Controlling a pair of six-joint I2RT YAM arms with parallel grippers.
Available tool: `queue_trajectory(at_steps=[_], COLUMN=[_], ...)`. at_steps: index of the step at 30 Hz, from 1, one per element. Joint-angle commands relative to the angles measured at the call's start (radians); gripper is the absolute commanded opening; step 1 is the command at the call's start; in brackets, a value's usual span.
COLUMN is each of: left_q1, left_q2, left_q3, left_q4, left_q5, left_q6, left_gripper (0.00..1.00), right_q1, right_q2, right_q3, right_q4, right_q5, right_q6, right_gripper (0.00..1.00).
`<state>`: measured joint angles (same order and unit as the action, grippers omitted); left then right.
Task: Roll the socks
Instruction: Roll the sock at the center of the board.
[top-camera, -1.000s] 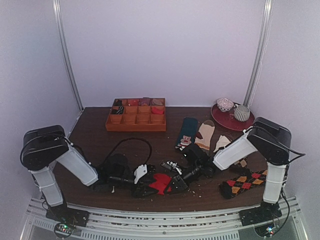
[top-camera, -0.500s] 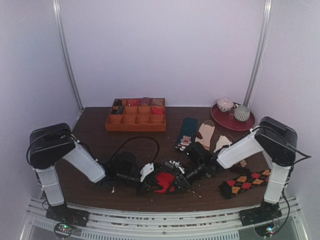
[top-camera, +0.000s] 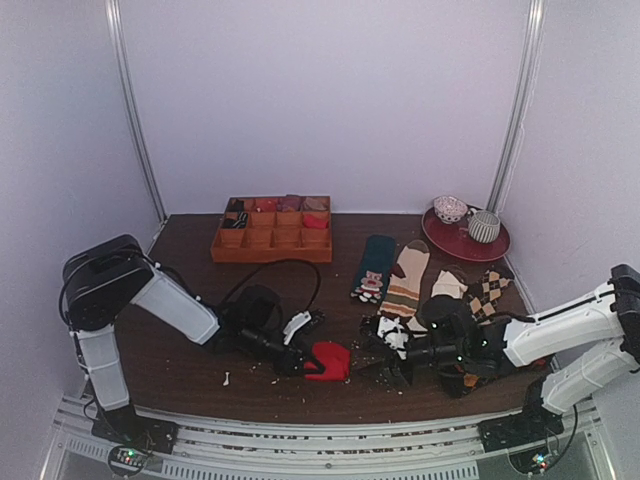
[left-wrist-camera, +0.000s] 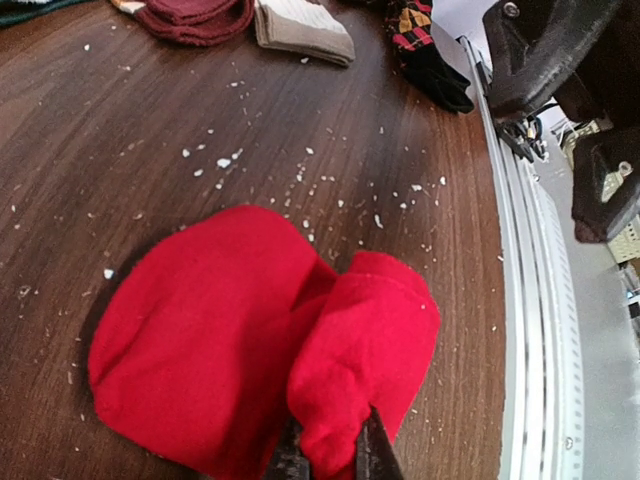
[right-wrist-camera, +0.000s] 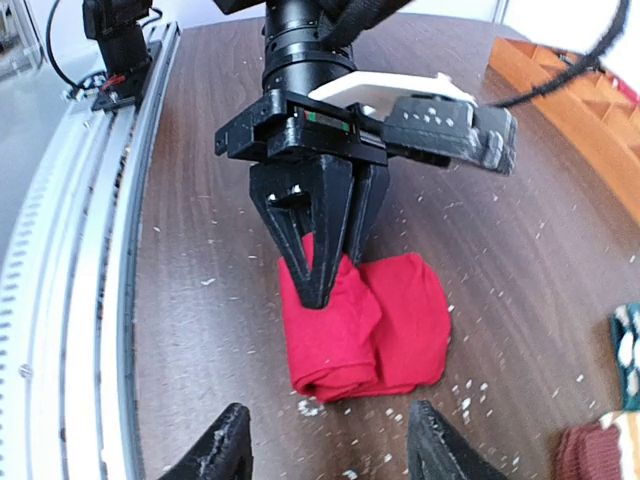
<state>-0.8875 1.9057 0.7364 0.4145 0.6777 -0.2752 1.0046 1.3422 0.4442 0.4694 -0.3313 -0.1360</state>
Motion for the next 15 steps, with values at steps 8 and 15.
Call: queue_trajectory(at_steps=[8, 15], left_q1=[0.007, 0.007], left_q2=[0.091, 0.096], left_q3=[-0.011, -0.006], left_q4=[-0.344, -0.353], left_q5=[-0.036, -0.038], left_q6=[-0.023, -0.010], left_gripper=[0.00, 0.00], right_q1=[0.109, 0.118], right_q2=[0.221, 0.305], right_q3=[0.147, 0.182], right_q4=[0.028, 0.004], right_q5=[0.109, 0.114], right_q6=[-0.252, -0.222], right_gripper=[0.54, 0.49])
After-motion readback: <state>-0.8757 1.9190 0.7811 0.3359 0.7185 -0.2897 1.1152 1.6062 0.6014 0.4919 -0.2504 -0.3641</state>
